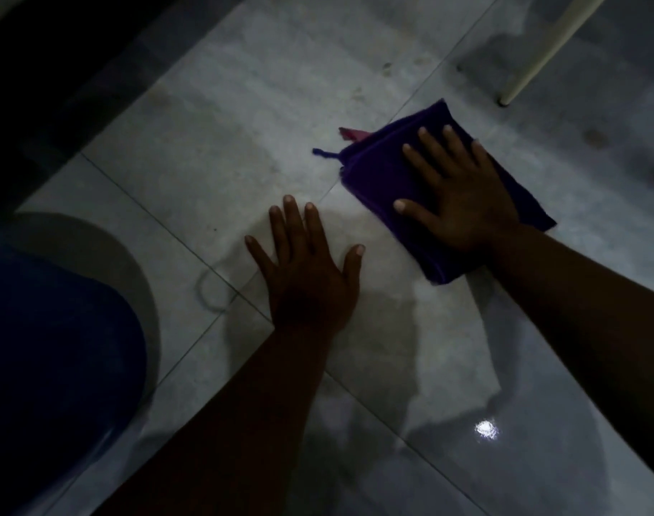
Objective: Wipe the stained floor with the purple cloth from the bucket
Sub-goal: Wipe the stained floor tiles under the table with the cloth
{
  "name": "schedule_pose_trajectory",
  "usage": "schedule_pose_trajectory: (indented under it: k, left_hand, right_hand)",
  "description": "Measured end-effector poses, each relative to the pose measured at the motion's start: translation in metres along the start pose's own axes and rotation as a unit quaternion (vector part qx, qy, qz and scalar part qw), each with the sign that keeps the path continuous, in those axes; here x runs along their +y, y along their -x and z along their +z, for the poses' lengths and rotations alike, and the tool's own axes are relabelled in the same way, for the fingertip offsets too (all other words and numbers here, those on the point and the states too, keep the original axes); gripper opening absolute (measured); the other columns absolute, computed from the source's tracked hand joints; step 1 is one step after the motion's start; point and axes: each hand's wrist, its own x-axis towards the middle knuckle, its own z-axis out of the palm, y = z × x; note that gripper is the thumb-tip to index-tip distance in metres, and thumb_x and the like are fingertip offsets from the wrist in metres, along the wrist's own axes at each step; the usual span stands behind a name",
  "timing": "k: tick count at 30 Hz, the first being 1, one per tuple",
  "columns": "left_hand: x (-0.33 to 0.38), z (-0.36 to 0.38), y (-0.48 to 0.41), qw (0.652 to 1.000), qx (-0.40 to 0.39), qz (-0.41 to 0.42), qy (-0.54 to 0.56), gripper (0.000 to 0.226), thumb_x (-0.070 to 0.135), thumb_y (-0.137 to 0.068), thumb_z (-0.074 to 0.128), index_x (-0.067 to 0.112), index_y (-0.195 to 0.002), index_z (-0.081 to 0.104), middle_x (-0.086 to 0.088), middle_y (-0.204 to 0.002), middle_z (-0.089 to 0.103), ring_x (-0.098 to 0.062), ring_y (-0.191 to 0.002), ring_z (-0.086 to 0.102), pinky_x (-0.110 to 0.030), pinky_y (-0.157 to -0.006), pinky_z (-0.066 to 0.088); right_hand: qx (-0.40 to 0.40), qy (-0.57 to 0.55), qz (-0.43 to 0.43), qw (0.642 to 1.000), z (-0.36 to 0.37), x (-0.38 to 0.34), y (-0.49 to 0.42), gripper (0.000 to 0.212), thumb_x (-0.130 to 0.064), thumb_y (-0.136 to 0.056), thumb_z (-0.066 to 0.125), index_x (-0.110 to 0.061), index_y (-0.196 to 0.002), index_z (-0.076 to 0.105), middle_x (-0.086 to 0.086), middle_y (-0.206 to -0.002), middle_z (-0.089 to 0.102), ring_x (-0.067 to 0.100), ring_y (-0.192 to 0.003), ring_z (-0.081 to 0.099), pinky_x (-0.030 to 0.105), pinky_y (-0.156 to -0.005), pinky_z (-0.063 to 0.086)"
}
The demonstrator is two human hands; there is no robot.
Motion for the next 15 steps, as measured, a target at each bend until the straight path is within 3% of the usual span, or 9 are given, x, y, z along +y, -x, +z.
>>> schedule_pose_trajectory:
  k: [4, 11, 13, 15]
  left_hand:
    - [0.001, -0.001, 0.001, 1.0, 0.001, -0.003, 0.004, 0.086, 0.068, -0.092, 0.019, 0.013, -0.157, 0.014, -0.013, -0.167, 0.005, -0.031, -0.154, 0.005, -0.065, -0.118, 0.006]
    - [0.0, -0.001, -0.001, 1.0, -0.007, 0.0, -0.012, 0.087, 0.07, -0.091, 0.022, 0.014, -0.157, 0.016, -0.013, -0.166, 0.008, -0.032, -0.154, 0.008, -0.066, -0.117, 0.008]
    - [0.0, -0.001, -0.001, 1.0, -0.008, -0.001, -0.013, 0.088, 0.071, -0.09, 0.02, 0.014, -0.157, 0.015, -0.013, -0.166, 0.007, -0.032, -0.154, 0.008, -0.066, -0.117, 0.007]
    - [0.001, -0.002, -0.001, 1.0, -0.012, -0.003, -0.01, 0.089, 0.071, -0.09, 0.019, 0.014, -0.157, 0.015, -0.013, -0.167, 0.006, -0.031, -0.154, 0.007, -0.066, -0.117, 0.007]
  right_hand:
    - [-0.005, -0.014, 0.026, 1.0, -0.002, -0.023, -0.041, 0.092, -0.081, -0.084, 0.013, -0.027, -0.158, 0.0, 0.007, -0.167, -0.008, 0.033, -0.153, -0.011, 0.06, -0.121, -0.003]
    - [-0.038, 0.009, -0.037, 0.999, -0.018, -0.019, -0.117, 0.091, -0.084, -0.083, 0.016, -0.034, -0.157, 0.001, 0.0, -0.168, -0.006, 0.03, -0.154, -0.009, 0.061, -0.121, -0.006]
    - [-0.031, 0.003, 0.006, 1.0, -0.024, 0.004, -0.13, 0.091, -0.083, -0.084, 0.016, -0.032, -0.158, 0.0, 0.002, -0.168, -0.007, 0.032, -0.154, -0.01, 0.059, -0.121, -0.004]
    - [-0.028, -0.01, 0.106, 0.994, -0.03, 0.028, -0.135, 0.095, -0.083, -0.084, 0.015, -0.026, -0.158, -0.004, 0.007, -0.167, -0.01, 0.036, -0.153, -0.012, 0.058, -0.122, -0.004]
